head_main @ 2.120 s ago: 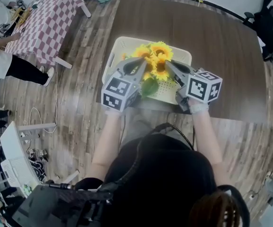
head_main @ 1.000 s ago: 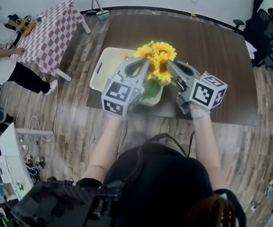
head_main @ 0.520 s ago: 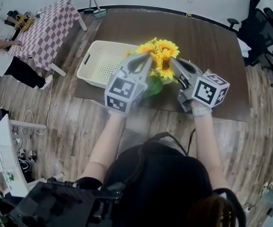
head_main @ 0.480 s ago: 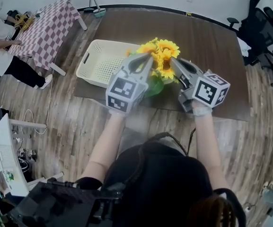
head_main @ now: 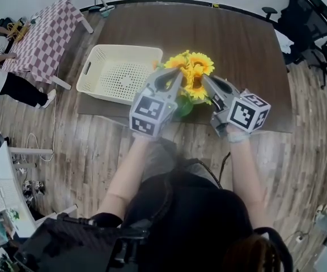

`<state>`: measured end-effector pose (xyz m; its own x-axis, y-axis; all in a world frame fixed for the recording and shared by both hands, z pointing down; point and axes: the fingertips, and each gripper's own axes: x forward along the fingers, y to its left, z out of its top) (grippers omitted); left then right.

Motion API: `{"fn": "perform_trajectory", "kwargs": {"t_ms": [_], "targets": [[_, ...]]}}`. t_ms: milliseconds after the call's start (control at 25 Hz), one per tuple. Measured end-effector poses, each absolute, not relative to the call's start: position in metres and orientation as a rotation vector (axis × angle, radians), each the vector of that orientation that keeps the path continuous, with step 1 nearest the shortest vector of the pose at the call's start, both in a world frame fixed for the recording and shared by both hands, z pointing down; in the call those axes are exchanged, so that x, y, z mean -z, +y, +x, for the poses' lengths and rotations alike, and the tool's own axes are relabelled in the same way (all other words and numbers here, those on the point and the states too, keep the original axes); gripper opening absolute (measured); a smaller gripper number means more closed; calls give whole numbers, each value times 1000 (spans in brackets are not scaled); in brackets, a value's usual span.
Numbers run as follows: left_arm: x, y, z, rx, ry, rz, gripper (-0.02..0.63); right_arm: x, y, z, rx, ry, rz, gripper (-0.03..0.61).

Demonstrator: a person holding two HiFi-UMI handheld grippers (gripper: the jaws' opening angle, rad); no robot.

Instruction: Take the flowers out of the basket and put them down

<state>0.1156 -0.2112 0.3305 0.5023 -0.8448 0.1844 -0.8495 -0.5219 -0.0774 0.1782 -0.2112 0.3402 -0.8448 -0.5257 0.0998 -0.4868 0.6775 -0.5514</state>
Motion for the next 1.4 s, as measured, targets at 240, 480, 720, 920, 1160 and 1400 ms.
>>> {"fn": "perform_trajectory", "kwargs": {"t_ms": [240, 480, 720, 920, 1160, 1400], "targets": [[-354, -219, 132, -331, -1452, 2699, 8, -363, -215, 194, 914, 2814, -935, 3], [-379, -231, 167, -408, -1322, 2717, 7, -388, -225, 223, 938, 2798, -1072, 3], [-395, -245, 181, -452, -1228, 2747, 7, -405, -237, 234, 934, 2781, -1210, 3], [-411, -254, 193, -494, -1159, 2756, 6, -422, -244, 245, 952, 2760, -1300, 3], [-425, -258, 197, -505, -1112, 2772, 6, -437, -250, 251, 976, 2731, -1371, 3], [-439, -261, 202, -516, -1081, 2767, 6, -449, -251, 253, 967, 2730, -1425, 3]]}}
